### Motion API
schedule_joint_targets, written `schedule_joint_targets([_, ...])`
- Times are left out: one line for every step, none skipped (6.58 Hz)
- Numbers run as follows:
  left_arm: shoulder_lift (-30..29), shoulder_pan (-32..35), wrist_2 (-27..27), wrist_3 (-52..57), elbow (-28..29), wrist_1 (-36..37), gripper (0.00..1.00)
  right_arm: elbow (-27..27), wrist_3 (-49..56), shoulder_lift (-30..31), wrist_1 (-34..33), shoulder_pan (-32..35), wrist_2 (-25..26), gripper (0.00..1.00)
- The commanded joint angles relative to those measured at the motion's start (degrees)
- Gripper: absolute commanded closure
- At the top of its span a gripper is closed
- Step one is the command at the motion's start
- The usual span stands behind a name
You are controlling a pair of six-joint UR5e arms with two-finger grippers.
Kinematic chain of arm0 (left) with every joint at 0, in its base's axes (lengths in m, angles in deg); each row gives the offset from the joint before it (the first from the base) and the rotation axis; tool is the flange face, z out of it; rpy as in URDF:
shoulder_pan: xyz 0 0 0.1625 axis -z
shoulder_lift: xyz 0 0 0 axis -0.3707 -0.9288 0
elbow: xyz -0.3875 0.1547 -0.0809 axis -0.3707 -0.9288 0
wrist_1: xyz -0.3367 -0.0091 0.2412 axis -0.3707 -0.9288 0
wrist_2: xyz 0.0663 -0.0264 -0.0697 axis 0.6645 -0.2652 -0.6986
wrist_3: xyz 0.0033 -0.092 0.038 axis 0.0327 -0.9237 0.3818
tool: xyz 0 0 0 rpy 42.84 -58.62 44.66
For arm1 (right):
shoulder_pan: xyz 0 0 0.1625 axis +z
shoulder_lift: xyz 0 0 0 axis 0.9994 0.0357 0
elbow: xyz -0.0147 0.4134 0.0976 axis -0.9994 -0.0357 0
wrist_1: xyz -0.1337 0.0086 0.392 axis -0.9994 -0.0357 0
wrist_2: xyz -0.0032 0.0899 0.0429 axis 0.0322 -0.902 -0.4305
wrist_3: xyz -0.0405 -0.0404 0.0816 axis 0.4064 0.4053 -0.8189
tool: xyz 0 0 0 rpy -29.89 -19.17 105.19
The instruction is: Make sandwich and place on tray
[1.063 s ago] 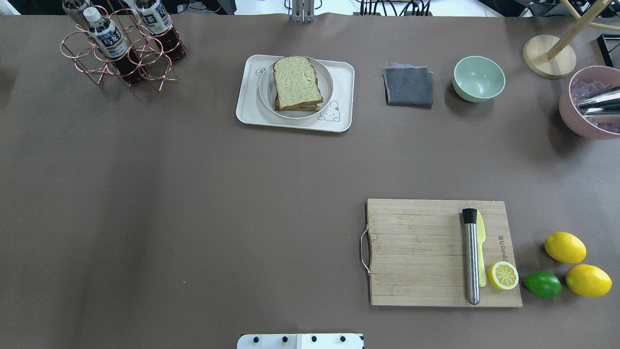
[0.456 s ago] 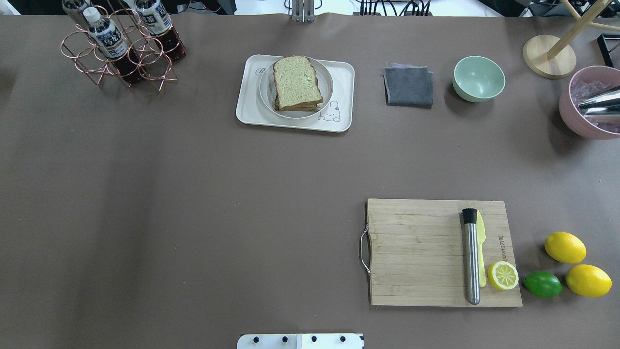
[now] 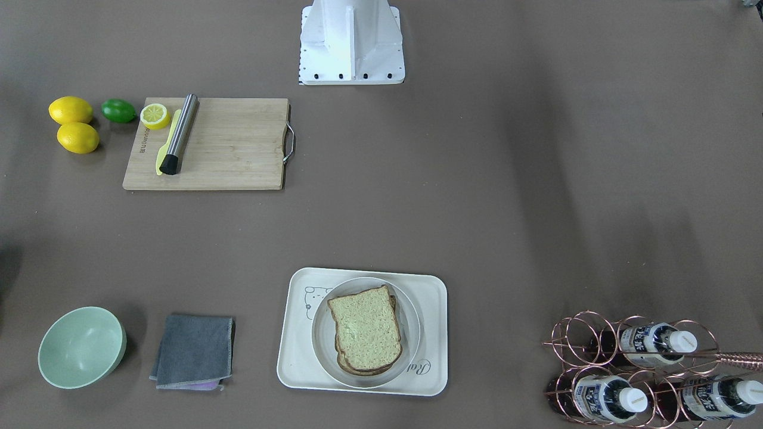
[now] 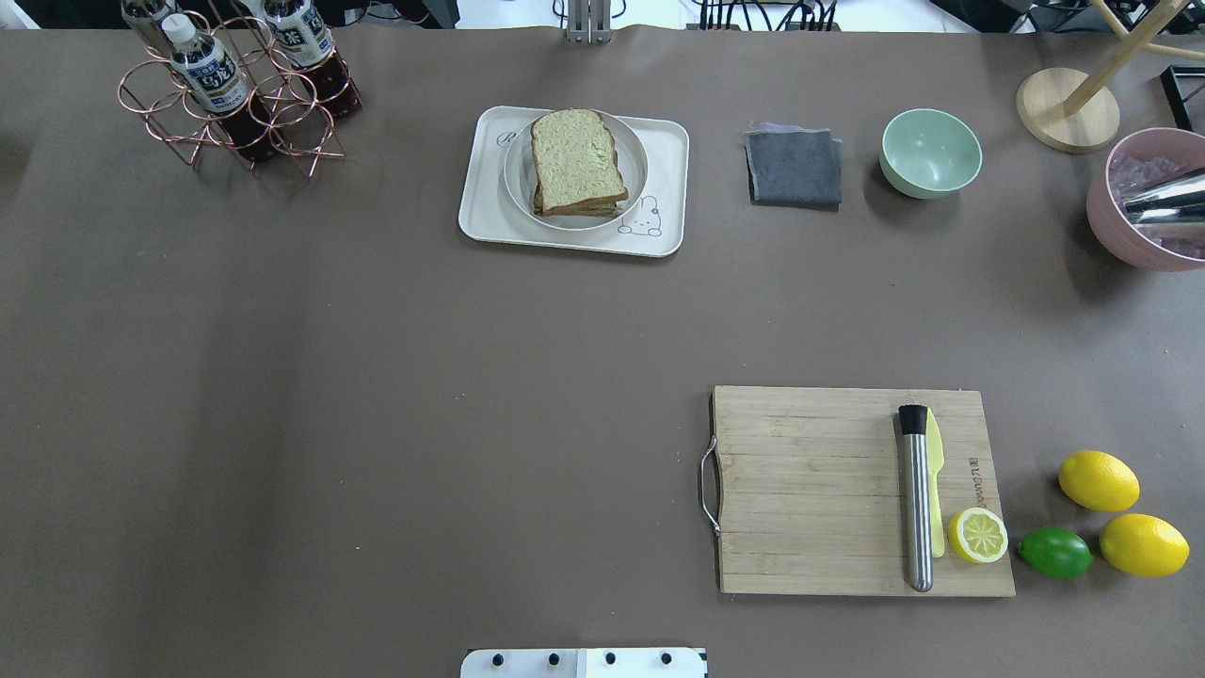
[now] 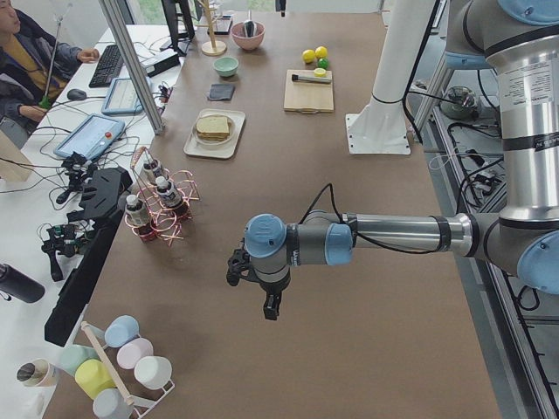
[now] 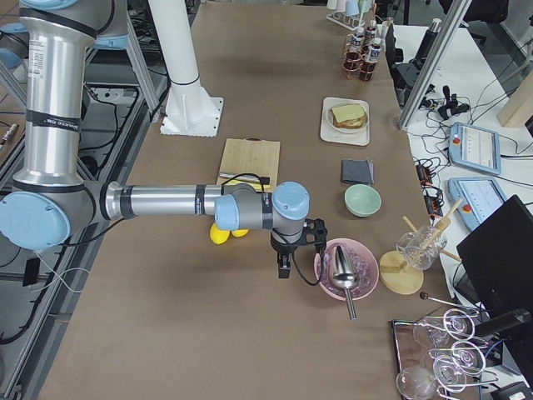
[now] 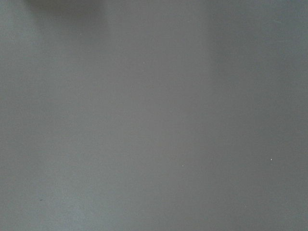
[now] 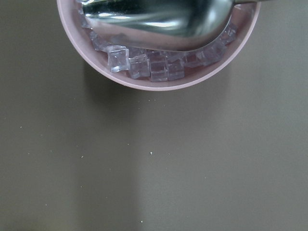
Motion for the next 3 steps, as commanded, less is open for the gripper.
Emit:
schedule_joint_targets([0.30,0.00,0.00,0.07,-0.13,0.00,0.03,0.01,-0.09,0.00,0.00,0.00,0.05,0.00])
schedule_joint_targets([0.30,0.00,0.00,0.16,-0.13,0.00,0.03,0.01,-0.09,0.00,0.00,0.00,-0.04,0.00])
schedule_joint_targets([0.30,0.00,0.00,0.25,-0.13,0.00,0.03,-0.08,-0.17,-0.08,0.00,0.00,-0.12,0.00])
